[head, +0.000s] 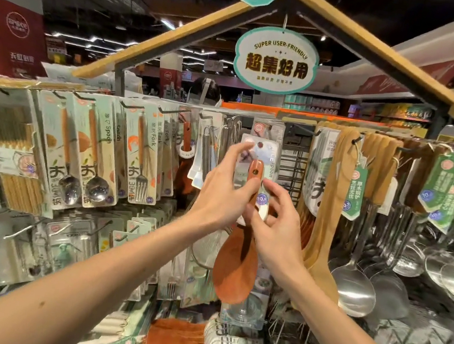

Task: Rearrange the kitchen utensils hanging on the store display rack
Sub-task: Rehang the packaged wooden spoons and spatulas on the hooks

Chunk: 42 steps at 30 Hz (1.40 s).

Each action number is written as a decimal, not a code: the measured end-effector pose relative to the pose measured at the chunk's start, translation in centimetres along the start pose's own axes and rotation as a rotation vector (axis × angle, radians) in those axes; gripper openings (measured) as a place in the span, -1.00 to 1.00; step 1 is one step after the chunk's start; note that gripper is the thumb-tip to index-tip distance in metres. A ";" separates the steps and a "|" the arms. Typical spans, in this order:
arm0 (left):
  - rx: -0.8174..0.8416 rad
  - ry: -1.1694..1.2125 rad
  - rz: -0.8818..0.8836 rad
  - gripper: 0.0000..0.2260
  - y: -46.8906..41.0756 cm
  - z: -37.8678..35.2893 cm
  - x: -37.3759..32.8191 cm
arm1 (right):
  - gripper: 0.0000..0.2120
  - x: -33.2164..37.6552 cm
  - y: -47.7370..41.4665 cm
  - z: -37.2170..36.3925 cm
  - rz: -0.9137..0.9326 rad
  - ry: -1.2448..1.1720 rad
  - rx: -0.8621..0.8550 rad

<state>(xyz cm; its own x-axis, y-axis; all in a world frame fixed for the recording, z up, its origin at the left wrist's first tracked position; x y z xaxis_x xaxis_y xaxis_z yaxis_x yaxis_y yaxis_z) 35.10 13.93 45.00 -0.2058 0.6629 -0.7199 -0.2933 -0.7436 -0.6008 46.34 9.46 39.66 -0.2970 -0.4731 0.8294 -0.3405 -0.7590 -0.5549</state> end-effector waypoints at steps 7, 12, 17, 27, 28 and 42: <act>-0.012 -0.193 -0.082 -0.61 -3.8 -0.3 -1.8 | -0.50 2.9 -3.4 1.3 0.089 0.149 -0.025; -0.022 -0.252 -0.093 -0.62 -5.1 -0.9 -1.8 | -0.50 3.4 -4.4 1.8 0.084 0.200 -0.054; 0.001 -0.270 -0.112 -0.63 -5.3 -1.1 -2.9 | -0.55 3.7 -4.2 2.4 0.090 0.186 -0.078; 0.128 -0.362 -0.059 -0.61 -6.1 -1.5 -1.1 | -0.49 1.9 -5.0 2.4 0.073 0.247 -0.039; 0.134 -0.400 -0.063 -0.62 -6.3 -1.8 -0.9 | -0.48 1.3 -5.4 2.2 0.058 0.266 -0.022; 0.112 -0.541 -0.189 -0.59 -8.3 -4.2 1.4 | -0.28 -3.3 -8.8 1.2 0.012 0.517 0.137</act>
<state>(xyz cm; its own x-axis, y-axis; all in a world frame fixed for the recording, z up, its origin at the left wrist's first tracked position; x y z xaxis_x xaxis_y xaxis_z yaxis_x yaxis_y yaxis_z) 41.19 20.66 47.51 -0.5796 0.7553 -0.3059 -0.4622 -0.6138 -0.6400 51.37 17.15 41.85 -0.7129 -0.2259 0.6639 -0.2249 -0.8230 -0.5216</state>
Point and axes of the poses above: each hand's wrist, its own y-axis away from the middle knuckle, its own z-axis out of the back of the hand, x = y × z, the point moved 9 cm from there along -y, towards the middle knuckle, and after that the axes turned 2 degrees about -y, right-handed, at the moved point
